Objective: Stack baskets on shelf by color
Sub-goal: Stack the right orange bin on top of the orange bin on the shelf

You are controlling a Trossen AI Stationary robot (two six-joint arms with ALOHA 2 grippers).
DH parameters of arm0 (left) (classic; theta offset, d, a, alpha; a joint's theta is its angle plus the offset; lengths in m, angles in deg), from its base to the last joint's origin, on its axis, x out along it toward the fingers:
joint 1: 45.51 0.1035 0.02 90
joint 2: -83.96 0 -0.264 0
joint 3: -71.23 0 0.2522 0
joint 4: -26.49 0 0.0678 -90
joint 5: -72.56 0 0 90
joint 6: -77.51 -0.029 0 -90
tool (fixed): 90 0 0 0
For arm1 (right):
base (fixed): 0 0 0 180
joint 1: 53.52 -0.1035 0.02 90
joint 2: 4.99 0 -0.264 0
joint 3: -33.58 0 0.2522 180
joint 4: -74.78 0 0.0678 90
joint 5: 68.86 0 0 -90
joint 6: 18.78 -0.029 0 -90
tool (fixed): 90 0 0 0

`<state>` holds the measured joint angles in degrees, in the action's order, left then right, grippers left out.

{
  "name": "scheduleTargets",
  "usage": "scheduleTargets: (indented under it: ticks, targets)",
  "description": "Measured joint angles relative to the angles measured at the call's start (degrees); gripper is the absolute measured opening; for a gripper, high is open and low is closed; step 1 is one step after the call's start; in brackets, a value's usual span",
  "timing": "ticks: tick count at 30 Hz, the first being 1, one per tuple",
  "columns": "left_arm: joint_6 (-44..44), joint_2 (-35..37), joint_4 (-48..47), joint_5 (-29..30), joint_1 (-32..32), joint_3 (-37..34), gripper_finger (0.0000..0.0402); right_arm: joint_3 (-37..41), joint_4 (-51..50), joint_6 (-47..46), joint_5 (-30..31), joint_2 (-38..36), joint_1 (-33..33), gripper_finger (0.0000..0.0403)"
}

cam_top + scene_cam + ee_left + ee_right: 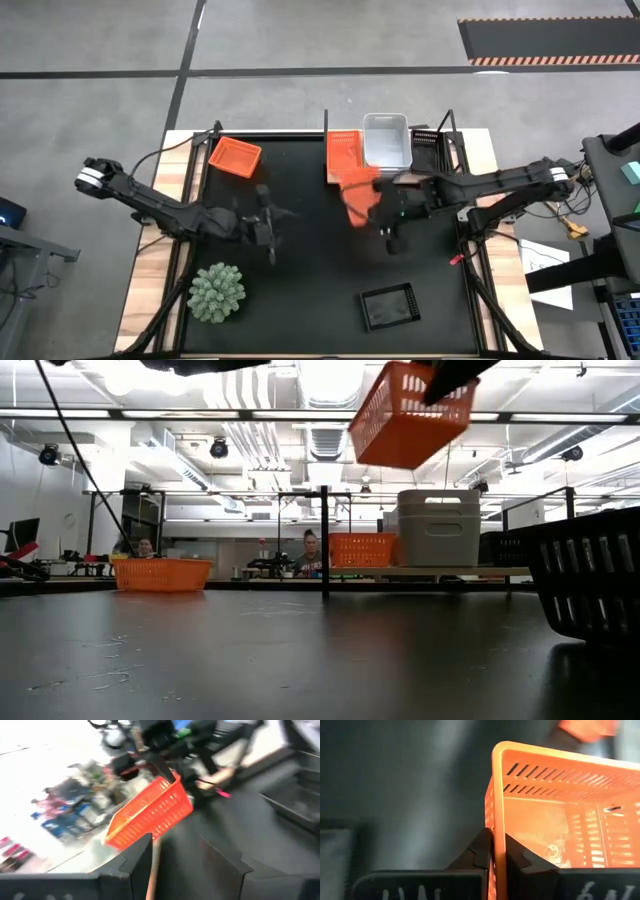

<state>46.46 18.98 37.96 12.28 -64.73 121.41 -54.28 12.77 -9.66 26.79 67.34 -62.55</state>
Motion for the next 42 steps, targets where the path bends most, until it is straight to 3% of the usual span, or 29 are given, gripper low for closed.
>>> scheduleTargets:
  ticks: [5,14,21,31,42]
  targets:
    - [0.2,4.4,4.9,8.6,0.1,-2.9,0.0145,0.0,2.5,2.1,3.3,-1.5,5.5,0.0008]
    - [0.2,7.1,5.6,9.0,0.1,-5.1,0.0145,-0.9,10.9,8.5,2.6,3.0,18.6,0.0008]
    - [-0.1,7.1,5.4,9.0,0.1,-5.1,0.0145,-3.9,11.3,12.3,-2.2,9.0,26.0,0.0008]
    - [-0.9,7.1,5.6,9.0,0.1,-5.1,0.0145,-5.0,11.8,14.8,-7.1,14.3,30.4,0.0008]
    - [-0.9,7.1,5.6,9.0,0.1,-5.1,0.0145,-5.0,12.8,16.6,-7.7,17.9,30.8,0.0009]
